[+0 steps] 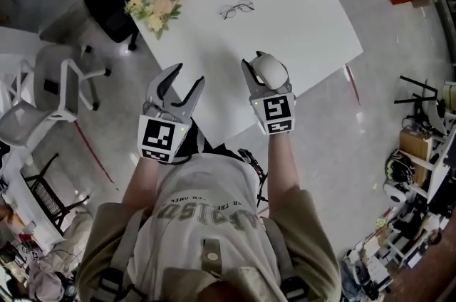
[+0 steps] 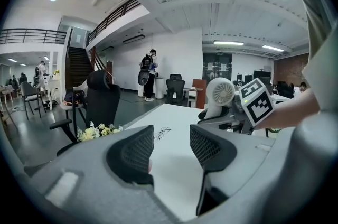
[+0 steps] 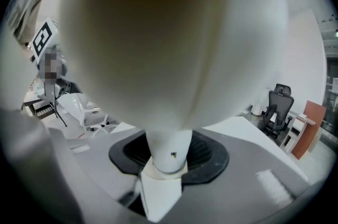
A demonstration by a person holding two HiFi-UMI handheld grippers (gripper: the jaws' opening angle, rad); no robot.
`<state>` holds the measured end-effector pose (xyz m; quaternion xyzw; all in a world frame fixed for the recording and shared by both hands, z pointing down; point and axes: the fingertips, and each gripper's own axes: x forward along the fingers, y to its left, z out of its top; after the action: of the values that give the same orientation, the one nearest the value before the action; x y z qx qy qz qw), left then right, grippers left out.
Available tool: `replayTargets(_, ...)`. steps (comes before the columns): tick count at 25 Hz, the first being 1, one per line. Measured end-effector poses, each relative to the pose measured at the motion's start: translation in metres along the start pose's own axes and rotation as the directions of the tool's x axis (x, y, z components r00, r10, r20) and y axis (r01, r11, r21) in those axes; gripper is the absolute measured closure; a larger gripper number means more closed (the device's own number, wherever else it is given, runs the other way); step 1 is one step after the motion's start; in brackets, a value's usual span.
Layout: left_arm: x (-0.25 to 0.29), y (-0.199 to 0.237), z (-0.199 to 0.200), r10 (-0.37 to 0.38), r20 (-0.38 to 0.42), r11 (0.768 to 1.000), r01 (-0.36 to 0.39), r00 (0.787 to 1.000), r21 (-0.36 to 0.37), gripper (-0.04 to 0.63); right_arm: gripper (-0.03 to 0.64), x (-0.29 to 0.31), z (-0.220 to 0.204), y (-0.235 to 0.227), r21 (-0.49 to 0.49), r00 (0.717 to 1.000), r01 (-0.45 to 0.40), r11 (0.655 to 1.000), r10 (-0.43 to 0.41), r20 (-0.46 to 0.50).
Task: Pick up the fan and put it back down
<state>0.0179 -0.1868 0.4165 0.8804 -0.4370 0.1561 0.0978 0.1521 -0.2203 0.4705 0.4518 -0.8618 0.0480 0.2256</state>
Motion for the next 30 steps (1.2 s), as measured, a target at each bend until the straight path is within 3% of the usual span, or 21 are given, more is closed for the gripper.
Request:
replayTargets(8,0.01,0.017,-0.009,-0.023,-0.01,1.0,0.023,1.0,0.001,0.373,0.462,0.047,-0.026,0.004,-0.009,0.998,-0.046,0.999,0.046,-0.038)
replayTargets(17,0.021,0.038,-0.026,0.002,-0.022,1.0,-0.002,1.0,-0.026,0.373,0.462,0.092,-0.053,0.011,0.015,0.993,-0.098,0.995,0.099,-0.065)
replayTargets(30,0.036,0.041,-0.042,-0.025,-0.062,1.0,0.025,0.998,0.0,0.373,0.462,0.125,-0.09,0.02,0.058,0.988,-0.112,0.992,0.117,-0.104)
